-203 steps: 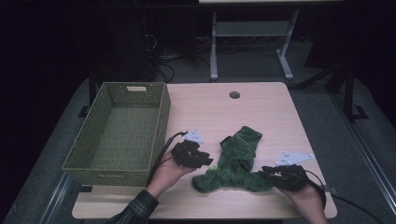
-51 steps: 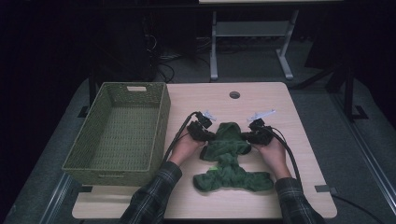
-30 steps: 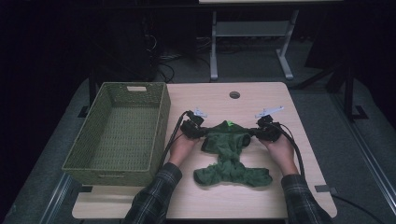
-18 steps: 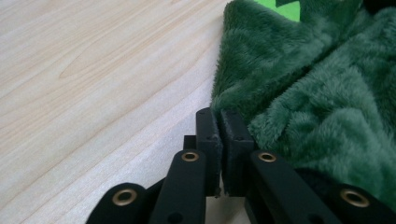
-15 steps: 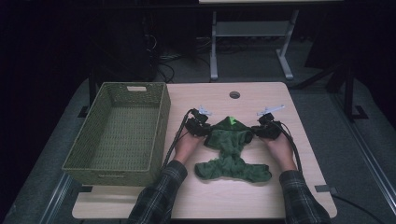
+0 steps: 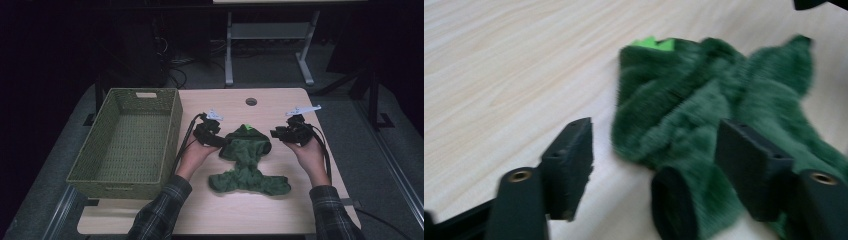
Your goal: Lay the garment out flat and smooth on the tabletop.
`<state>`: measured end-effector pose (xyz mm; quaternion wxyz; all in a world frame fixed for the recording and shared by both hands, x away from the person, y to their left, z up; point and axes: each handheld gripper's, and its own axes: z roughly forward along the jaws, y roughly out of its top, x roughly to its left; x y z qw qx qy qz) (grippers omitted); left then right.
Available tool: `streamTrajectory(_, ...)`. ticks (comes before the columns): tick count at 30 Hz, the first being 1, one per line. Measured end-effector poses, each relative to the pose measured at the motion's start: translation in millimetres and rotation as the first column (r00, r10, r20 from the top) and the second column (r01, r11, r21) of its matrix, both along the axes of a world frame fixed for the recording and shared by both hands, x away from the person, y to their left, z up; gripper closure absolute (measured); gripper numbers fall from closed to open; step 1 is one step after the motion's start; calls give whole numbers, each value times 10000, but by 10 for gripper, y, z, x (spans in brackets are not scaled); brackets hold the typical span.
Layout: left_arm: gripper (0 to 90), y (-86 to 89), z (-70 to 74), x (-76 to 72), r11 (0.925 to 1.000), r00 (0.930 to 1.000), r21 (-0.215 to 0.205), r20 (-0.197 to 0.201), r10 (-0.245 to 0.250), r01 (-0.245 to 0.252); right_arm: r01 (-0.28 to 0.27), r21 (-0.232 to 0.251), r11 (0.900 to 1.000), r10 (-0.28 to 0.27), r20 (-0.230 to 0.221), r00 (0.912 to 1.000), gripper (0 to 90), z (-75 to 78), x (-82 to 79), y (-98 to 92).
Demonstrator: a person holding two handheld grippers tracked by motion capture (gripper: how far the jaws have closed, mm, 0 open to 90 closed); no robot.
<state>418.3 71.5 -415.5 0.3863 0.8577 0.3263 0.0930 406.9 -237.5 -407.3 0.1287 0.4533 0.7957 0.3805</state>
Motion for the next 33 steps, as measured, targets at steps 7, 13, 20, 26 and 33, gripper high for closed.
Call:
streamTrajectory(7,151,78,63,-251,9991,9991,220,206,-378,373,-283,21,9996,283,125,9995,628,63,-148,71)
streamTrajectory(13,130,182,40,-492,9985,9978,94,383,-536,533,-558,-12,9984,558,119,9984,622,48,-269,104)
streamTrajectory(20,129,285,63,-874,9963,9936,-123,760,-835,846,-975,374,9945,964,297,9949,622,61,-453,168)
streamTrajectory(26,129,347,-56,-1165,9952,9921,114,781,-981,975,-1308,229,9911,1296,483,9904,622,20,-582,272)
streamTrajectory(33,129,407,-219,-1385,9933,9921,509,665,-1068,1035,-1652,187,9861,1641,515,9851,622,0,-752,384)
